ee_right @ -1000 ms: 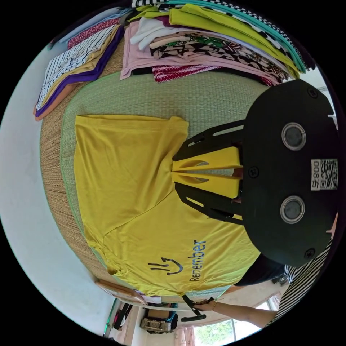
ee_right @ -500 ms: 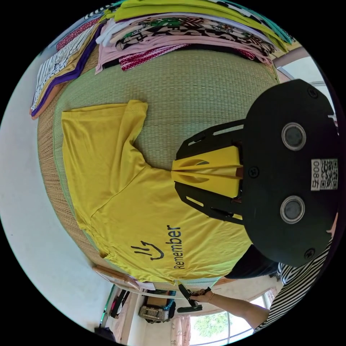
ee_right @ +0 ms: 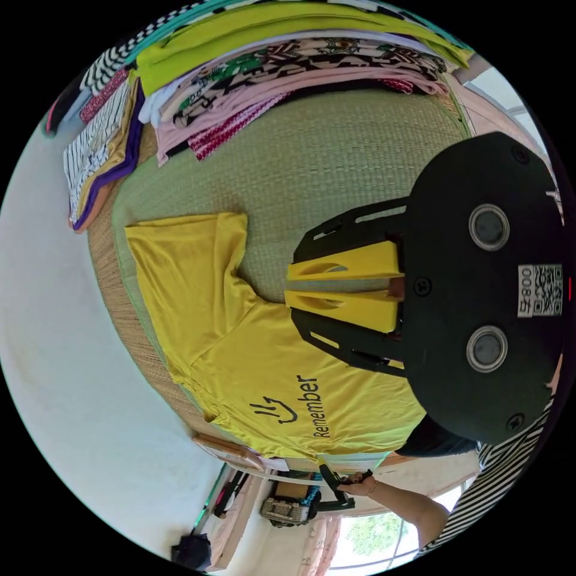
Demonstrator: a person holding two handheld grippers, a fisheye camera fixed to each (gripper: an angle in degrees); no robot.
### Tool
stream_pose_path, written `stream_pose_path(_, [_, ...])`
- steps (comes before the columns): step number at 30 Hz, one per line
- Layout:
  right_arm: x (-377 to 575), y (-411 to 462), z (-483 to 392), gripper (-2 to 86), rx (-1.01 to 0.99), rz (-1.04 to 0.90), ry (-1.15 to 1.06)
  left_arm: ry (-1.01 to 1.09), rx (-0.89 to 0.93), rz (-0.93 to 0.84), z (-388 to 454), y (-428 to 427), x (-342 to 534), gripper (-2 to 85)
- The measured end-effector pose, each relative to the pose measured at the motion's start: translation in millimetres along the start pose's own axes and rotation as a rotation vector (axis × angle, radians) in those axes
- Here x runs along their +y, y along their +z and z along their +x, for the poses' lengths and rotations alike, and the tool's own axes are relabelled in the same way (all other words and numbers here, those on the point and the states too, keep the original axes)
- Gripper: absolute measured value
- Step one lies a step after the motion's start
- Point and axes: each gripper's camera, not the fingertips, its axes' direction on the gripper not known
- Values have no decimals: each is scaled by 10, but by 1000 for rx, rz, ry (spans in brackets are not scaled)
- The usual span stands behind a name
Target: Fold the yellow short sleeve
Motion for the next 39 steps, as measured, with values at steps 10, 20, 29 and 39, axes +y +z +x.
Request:
stream_pose_path(10, [63, 250, 561, 72, -63, 131, 111, 290, 186, -105, 1886, -284, -1394, 14])
stream_pose_path(20, [273, 693, 664, 48, -61, 151, 64, 440, 243, -220, 3449, -725, -2289, 9])
stream_pose_path(29, [518, 959, 816, 19, -141, 181, 70, 567, 325, -261, 5030, -1298, -3121, 9])
stream_pose_path(39, [622, 1276, 1187, 11, -350, 174, 89, 820, 142, -249, 7536, -1627, -4285, 45])
